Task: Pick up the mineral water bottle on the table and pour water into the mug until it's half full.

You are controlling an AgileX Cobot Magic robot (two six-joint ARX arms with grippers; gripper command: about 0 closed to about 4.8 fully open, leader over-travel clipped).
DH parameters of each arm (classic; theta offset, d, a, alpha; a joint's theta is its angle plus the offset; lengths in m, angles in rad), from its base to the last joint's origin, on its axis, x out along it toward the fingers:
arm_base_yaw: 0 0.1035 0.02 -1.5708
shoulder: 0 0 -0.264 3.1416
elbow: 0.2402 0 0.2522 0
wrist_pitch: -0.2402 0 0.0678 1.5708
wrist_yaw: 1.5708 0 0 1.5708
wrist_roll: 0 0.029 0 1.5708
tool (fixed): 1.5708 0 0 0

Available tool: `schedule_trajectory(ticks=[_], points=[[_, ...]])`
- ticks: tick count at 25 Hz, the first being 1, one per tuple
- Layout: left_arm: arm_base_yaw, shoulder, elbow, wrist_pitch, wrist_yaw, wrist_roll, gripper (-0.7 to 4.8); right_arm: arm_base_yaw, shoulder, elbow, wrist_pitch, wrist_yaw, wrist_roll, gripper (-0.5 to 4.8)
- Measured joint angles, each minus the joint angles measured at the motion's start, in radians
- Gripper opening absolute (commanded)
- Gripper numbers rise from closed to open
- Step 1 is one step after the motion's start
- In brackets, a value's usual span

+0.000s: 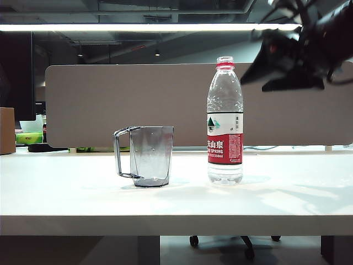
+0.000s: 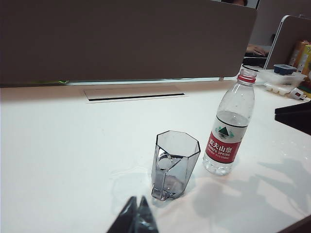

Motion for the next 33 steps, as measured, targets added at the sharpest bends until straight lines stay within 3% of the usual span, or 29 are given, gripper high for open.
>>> schedule_trajectory(ticks=[2,4,5,7,16,25,33], points=[[0.000,0.000,0.000,0.000,0.000,0.000,-0.05,-0.001,0.062,-0.082,0.177,0.035,0.013,2.89],[0.000,-0.001,0.000,0.000,0.000,0.000,-0.05,-0.001,0.097,-0.159,0.288,0.036,0.016,3.98],[0.000,-0.001,0.000,0.000,0.000,0.000,-0.05,-0.001,0.113,-0.183,0.341,0.046,0.016,4.79],[0.000,-0.001,0.000,0.000,0.000,0.000,-0.05,-0.001,0.191,-0.238,0.468,0.101,0.023,4.79],[0.000,-0.001,0.000,0.000,0.000,0.000,-0.05,0.000,0.462,-0.225,0.789,0.099,0.021,4.79],[0.000,-0.001,0.000,0.000,0.000,0.000,-0.05,0.000,0.541,-0.100,0.806,0.042,0.021,4.79],[0.000,-0.001,0.000,0.000,0.000,0.000,-0.05,0.000,0.560,0.021,0.670,-0.008,0.022,4.79]])
